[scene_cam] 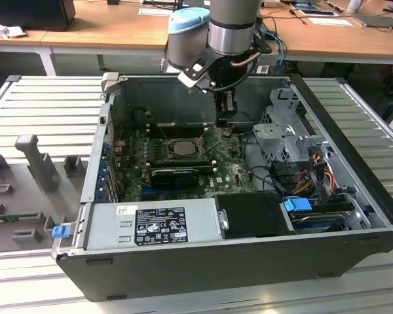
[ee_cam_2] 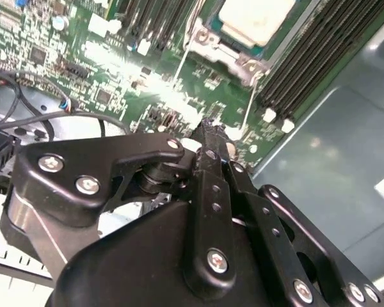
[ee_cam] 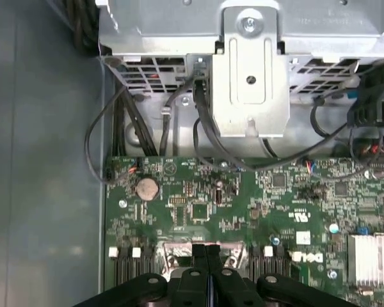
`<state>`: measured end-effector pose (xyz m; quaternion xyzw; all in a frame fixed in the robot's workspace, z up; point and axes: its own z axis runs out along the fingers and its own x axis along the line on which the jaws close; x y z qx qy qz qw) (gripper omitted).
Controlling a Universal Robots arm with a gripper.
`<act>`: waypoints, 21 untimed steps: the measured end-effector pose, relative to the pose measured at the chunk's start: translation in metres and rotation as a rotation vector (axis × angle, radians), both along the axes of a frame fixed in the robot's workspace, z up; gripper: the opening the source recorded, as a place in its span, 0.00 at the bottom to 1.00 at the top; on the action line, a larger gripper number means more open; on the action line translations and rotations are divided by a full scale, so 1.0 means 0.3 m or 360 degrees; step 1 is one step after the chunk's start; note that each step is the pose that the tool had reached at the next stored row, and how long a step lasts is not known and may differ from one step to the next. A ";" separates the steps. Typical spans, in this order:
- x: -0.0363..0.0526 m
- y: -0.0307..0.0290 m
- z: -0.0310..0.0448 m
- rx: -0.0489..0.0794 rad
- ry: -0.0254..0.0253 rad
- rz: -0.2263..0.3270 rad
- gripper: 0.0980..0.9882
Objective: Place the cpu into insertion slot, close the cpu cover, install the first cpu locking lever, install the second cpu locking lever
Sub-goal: 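Close the cpu cover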
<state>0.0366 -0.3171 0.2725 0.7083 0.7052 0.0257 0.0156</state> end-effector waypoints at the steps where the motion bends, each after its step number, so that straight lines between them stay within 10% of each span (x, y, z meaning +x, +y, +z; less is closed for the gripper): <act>1: 0.010 0.000 -0.005 0.0000 0.00021 0.0000 0.01; 10: 0.069 -0.003 -0.063 0.0000 0.00175 0.0000 0.01; 11: 0.069 -0.004 -0.064 0.0000 0.00274 0.0000 0.01; 13: 0.069 -0.004 -0.064 0.0000 0.00720 0.0000 0.01; 14: 0.069 -0.004 -0.064 0.0000 0.01186 0.0000 0.01; 21: 0.052 -0.004 -0.064 0.0000 0.01224 0.0000 0.01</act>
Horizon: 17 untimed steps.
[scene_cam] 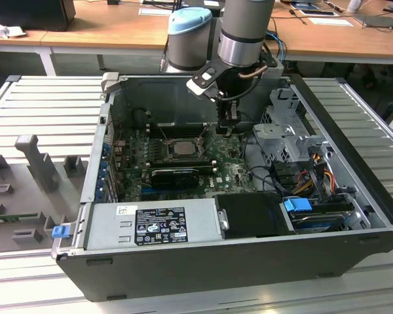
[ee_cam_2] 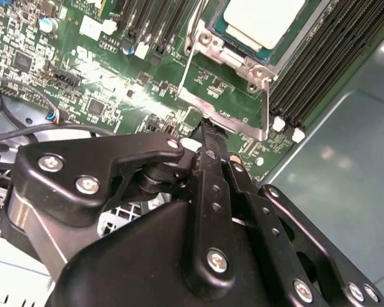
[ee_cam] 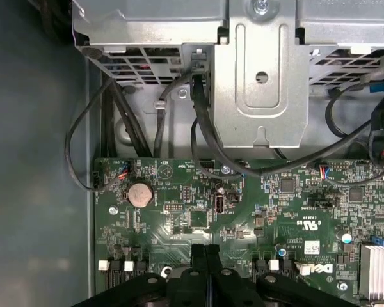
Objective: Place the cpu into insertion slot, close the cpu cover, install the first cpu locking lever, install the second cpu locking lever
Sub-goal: 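Close the cpu cover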
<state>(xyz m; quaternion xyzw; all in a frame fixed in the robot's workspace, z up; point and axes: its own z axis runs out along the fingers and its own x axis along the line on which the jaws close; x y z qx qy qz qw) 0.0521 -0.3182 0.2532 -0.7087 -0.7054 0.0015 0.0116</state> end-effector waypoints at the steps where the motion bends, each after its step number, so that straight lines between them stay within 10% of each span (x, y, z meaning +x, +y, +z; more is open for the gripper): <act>1: -0.004 0.000 0.000 0.0000 0.00001 0.0000 0.01; 17: -0.024 0.000 0.000 0.0000 0.00000 0.0000 0.01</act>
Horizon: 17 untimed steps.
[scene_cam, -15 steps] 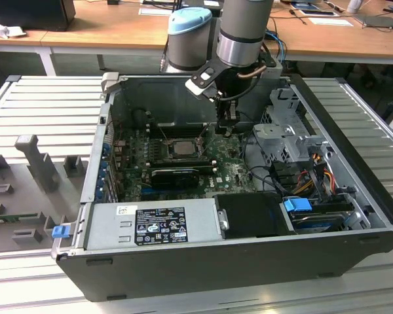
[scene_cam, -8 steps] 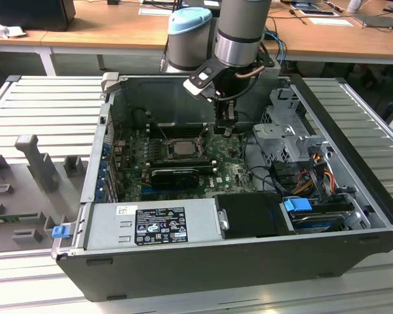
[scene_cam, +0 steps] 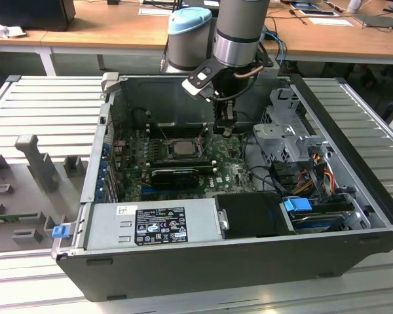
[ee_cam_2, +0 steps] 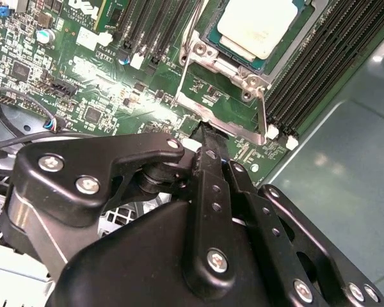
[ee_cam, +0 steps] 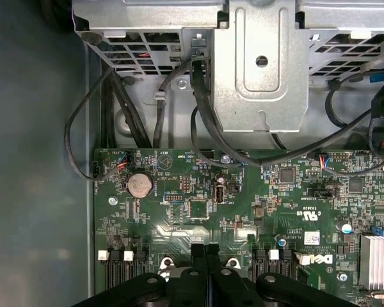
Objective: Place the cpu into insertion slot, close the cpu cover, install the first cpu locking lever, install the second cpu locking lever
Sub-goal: 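Close the cpu cover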
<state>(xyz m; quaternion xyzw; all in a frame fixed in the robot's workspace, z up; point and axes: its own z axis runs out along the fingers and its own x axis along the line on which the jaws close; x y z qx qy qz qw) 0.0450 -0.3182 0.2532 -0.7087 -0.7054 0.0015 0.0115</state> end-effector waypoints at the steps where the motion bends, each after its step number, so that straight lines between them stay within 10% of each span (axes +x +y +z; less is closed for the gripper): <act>1: 0.000 0.000 0.000 0.0000 0.00001 0.0000 0.01; 17: -0.009 0.000 0.000 0.0000 -0.00001 0.0000 0.01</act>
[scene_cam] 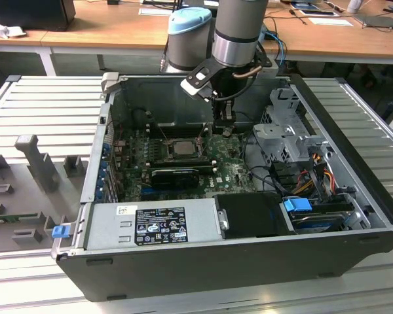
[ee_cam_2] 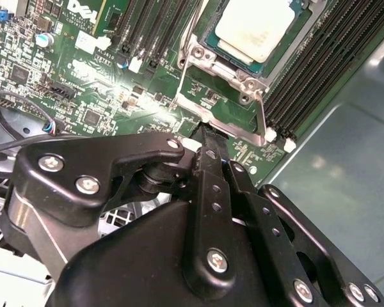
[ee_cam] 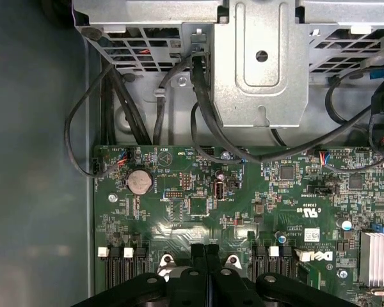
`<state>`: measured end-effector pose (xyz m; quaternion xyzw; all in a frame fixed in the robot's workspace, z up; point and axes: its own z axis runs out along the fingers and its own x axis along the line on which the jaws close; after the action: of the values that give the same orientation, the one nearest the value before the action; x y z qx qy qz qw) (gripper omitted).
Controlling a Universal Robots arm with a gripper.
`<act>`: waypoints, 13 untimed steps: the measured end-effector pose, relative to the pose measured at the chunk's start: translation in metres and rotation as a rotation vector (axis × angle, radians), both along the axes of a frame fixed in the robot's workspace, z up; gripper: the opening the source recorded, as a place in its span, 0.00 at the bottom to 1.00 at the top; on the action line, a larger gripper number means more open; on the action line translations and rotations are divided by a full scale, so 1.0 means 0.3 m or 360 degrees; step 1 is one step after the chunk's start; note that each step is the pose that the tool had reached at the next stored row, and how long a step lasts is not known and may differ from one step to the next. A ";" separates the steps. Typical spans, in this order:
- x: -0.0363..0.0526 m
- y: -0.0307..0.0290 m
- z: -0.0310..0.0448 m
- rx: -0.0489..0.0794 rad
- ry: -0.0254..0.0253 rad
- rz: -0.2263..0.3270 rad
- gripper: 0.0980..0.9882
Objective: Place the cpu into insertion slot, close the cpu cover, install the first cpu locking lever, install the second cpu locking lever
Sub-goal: 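Close the cpu cover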
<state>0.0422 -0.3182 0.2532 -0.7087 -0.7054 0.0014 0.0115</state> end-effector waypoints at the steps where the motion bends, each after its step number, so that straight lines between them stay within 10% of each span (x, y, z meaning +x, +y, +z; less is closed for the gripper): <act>1: -0.001 0.000 0.000 0.0000 0.00000 0.0000 0.01; 13: -0.011 0.000 0.000 0.0000 0.00001 0.0000 0.01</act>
<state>0.0388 -0.3182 0.2531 -0.7087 -0.7054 0.0015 0.0116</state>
